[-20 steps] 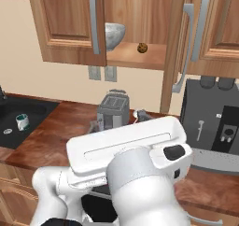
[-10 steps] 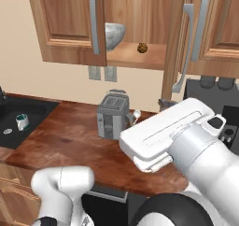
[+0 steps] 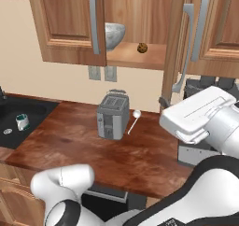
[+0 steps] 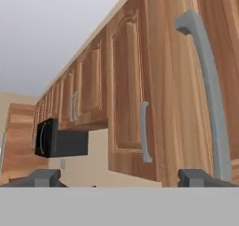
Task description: Pick the mug and place it in the sink. Pick the bowl and place it in the open cabinet and then close the cabinet.
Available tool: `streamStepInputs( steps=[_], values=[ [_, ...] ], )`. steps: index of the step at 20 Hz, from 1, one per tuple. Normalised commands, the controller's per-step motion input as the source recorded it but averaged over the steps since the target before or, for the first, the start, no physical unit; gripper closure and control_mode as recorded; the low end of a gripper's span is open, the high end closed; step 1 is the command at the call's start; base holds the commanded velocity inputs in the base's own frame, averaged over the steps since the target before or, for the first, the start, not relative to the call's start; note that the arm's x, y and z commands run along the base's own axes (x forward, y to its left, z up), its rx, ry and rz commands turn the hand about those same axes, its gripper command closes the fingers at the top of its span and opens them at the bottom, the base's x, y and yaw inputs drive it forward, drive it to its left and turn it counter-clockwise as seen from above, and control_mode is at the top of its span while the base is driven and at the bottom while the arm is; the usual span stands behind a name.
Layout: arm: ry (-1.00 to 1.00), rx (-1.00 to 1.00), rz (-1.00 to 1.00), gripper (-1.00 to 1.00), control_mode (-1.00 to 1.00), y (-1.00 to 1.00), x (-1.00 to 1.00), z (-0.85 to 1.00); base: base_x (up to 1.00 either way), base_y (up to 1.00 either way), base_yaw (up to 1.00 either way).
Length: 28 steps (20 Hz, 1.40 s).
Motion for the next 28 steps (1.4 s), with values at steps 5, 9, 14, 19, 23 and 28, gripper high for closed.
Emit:
streamStepInputs(
  steps=[5,9,14,19,23,28],
  values=[
    [0.00,0.05,0.00,-1.00,-1.00,-0.31,0.64,-0.09,0.00,0.00,0.00],
    [0.01,0.16,0.02,-1.00,-1.00,-0.48,0.51,0.00,0.00,0.00,0.00],
    [0.00,0.09,0.00,-1.00,-1.00,-0.37,0.70,0.00,0.00,0.00,0.00],
    [0.00,0.00,0.02,-1.00,-1.00,-0.04,0.51,-0.03,0.00,0.00,0.00],
    [0.00,0.00,0.05,-1.00,-1.00,0.00,0.22,-0.01,0.00,0.00,0.00],
    [0.00,0.00,0.07,-1.00,-1.00,0.14,0.00,0.00,0.00,0.00,0.00]
  ],
)
